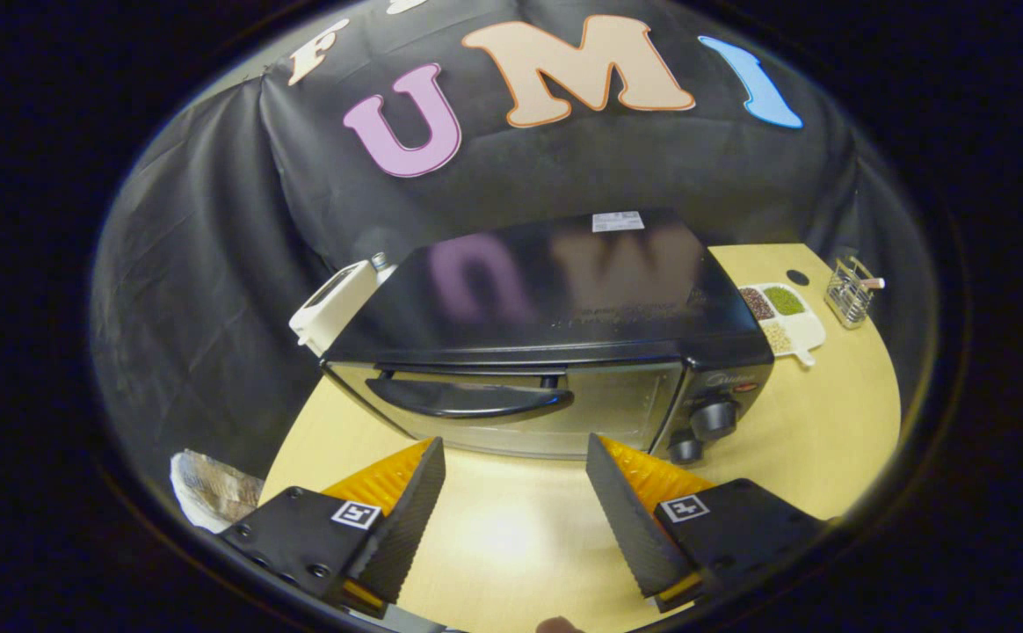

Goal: Open the toaster oven, put the food inside, and close the toaster oven door.

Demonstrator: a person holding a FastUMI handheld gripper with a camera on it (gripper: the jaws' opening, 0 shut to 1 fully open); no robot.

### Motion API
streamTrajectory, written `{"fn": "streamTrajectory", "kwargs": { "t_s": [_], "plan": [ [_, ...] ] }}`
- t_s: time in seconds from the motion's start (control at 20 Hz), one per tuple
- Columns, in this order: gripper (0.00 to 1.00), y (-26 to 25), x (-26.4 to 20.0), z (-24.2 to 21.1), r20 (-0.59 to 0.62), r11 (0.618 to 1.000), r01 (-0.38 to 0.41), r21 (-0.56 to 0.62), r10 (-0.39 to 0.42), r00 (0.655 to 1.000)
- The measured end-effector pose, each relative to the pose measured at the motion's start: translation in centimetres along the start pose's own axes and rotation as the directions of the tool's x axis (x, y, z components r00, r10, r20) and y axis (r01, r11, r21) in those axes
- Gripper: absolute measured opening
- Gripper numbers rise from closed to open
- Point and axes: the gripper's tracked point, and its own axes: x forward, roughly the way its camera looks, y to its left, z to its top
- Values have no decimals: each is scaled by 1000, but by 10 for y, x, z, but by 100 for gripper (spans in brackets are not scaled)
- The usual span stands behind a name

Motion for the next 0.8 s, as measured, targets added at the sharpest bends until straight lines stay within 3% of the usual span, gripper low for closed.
{"fn": "streamTrajectory", "kwargs": {
  "t_s": [0.45,0.8],
  "plan": [
    [99,-16,-8,8,35,998,29,-49,-28,999],
    [99,-59,-57,63,209,987,103,-125,-75,975]
  ]
}}
